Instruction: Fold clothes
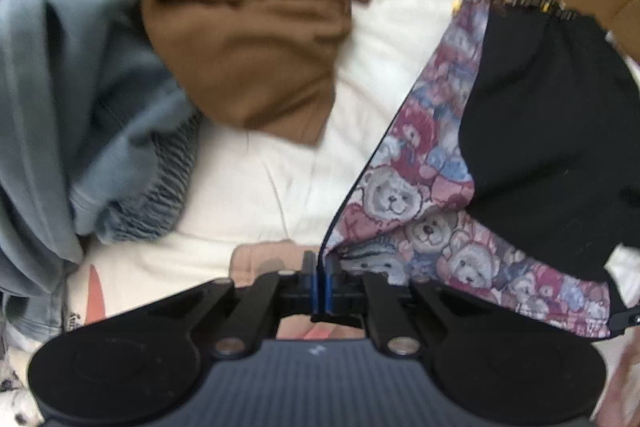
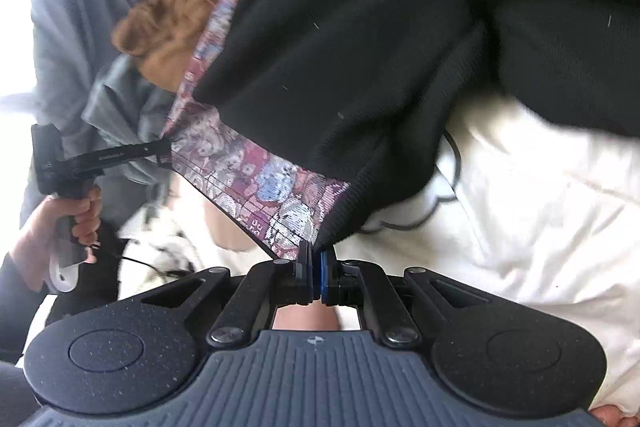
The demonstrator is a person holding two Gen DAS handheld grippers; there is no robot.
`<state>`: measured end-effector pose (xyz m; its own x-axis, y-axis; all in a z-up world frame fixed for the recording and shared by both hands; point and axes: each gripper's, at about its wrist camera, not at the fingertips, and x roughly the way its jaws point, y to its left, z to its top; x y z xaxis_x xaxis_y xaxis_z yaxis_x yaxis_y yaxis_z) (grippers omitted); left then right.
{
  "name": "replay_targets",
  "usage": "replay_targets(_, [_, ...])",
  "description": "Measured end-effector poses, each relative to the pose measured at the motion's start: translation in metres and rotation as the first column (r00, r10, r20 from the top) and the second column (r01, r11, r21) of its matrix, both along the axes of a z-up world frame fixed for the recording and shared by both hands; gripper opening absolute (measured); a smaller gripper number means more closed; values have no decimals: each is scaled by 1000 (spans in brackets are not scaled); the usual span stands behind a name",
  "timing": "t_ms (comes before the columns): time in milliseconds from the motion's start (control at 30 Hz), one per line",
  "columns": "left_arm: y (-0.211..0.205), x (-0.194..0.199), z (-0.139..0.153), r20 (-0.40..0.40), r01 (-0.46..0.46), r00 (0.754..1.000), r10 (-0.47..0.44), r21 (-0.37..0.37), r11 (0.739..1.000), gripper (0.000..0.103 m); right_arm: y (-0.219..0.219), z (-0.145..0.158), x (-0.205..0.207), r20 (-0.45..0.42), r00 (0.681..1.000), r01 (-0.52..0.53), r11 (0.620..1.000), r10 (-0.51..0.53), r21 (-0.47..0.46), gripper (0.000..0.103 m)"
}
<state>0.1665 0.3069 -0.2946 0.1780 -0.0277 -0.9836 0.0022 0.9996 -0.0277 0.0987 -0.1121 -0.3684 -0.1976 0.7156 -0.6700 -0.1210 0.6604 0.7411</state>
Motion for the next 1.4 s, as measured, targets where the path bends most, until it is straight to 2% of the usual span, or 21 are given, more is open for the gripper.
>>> replay_targets(167, [3, -7, -20, -27, -26, 999, 26, -1, 1000, 4, 15, -19, -13, -15, 998, -60, 996, 59, -61, 1])
replay_targets(300, [7, -9, -6, -2, -39, 999, 39, -20, 999, 4, 16, -16, -11, -12, 998, -70, 996, 70, -54, 1])
replay_targets(400, [10, -3, 1, 15, -31, 999, 32, -27, 999, 4, 7, -8, 5, -2, 1000, -5, 1000, 5, -21, 1])
replay_targets(433, [10, -3, 0, 14, -26, 1000, 26, -25, 999, 4, 10, -10, 2, -6, 1000, -16, 1000, 16, -27, 1])
replay_targets(600, [10, -5, -25, -25, -36, 999, 35, -23, 999, 4, 21, -22, -9, -29, 997, -73, 996, 71, -57, 1])
replay_targets(900, [3, -3, -51, -40, 0, 999, 1, 15, 1000, 5, 30, -39, -22, -35, 991, -129, 986, 126, -103, 0])
replay_targets(1000, [1, -4, -43, -28, 2, 1000, -1, 10, 1000, 7, 37, -40, -28, -29, 989, -147, 982, 145, -118, 0])
replay_targets(1067, [-1, -5, -34, -18, 3, 1000, -3, 4, 1000, 13, 38, -41, -32, -25, 988, -154, 978, 152, -138, 1])
replay_targets(1267, [-7, -8, -8, 12, 9, 1000, -9, -12, 1000, 16, 22, -10, -19, 47, 986, -150, 974, 161, -170, 5])
replay_targets(1400, [-12, -10, 9, 33, 13, 999, -12, -23, 1000, 26, -2, 27, -3, 107, 984, -119, 975, 141, -188, 6])
